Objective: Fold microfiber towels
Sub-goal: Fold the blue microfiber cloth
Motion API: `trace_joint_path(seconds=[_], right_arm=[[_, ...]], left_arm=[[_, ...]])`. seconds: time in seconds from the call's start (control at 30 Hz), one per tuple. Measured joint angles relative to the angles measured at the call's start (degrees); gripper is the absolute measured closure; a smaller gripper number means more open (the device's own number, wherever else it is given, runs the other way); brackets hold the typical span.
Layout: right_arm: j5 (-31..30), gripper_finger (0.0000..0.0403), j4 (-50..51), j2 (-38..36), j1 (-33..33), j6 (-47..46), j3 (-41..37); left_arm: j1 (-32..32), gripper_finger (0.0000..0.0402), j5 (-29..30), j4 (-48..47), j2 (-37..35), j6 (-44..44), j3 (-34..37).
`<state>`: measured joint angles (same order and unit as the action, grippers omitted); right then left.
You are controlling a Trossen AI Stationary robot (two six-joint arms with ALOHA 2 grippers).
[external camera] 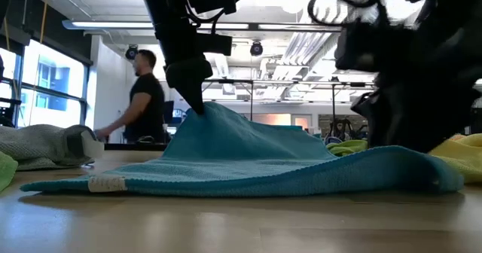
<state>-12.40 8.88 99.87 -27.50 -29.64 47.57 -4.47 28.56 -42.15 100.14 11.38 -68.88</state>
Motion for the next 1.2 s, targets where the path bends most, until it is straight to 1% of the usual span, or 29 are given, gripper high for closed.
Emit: trace_joint_path(seconds=[0.2,0.23,0.27,0.3,0.43,0.47,0.53,0.7,0.83,1.0,1.1,1.2], right_arm=[[-11.48,0.0281,1.86,0.95,1.09,0.86,0.01],[-12.23,0.0281,1.88,0.92,1.24,1.27,-0.02],[-11.85,0.0281,1.87,0.71,1.36,1.45,-0.02],[-10.08,0.0281,2.03,0.4,1.35,1.45,-0.02],[3.19,0.0281,2.11,-0.86,0.8,1.32,0.0],[5.08,0.0281,2.29,-1.17,0.6,1.0,0.0],[6.19,0.0281,3.16,-2.2,-0.04,-0.04,-0.05],[4.04,0.0281,3.08,-6.54,-1.74,-1.89,-0.09],[2.92,0.0281,2.87,-7.59,-3.81,-5.08,-0.09],[-0.57,0.0281,3.06,-5.15,-4.83,-4.92,-0.07],[-0.57,0.0281,2.98,-3.3,-4.39,-5.46,-0.07],[1.46,0.0281,2.97,-1.76,-3.94,-5.23,-0.07]], left_arm=[[0.0,0.04,0.02,0.07,-0.01,0.45,0.0],[0.0,0.04,0.02,0.07,-0.01,0.46,0.0],[0.0,0.04,0.02,0.04,-0.02,0.46,0.0],[0.0,0.04,0.02,0.04,-0.02,0.46,0.0],[0.0,0.04,0.02,0.0,-0.02,0.46,0.0],[0.0,0.04,0.04,0.0,-0.02,0.46,0.0],[-0.04,0.04,0.38,0.0,-0.02,0.46,0.0],[-0.07,0.04,0.46,0.04,-0.02,0.46,0.0],[-0.07,0.04,0.46,0.02,-0.02,0.46,0.0],[-0.07,0.04,0.46,0.0,-0.02,0.46,0.0],[-0.07,0.04,0.35,0.01,-0.02,0.46,0.0],[-0.02,0.04,0.19,0.0,-0.02,0.46,0.0]])
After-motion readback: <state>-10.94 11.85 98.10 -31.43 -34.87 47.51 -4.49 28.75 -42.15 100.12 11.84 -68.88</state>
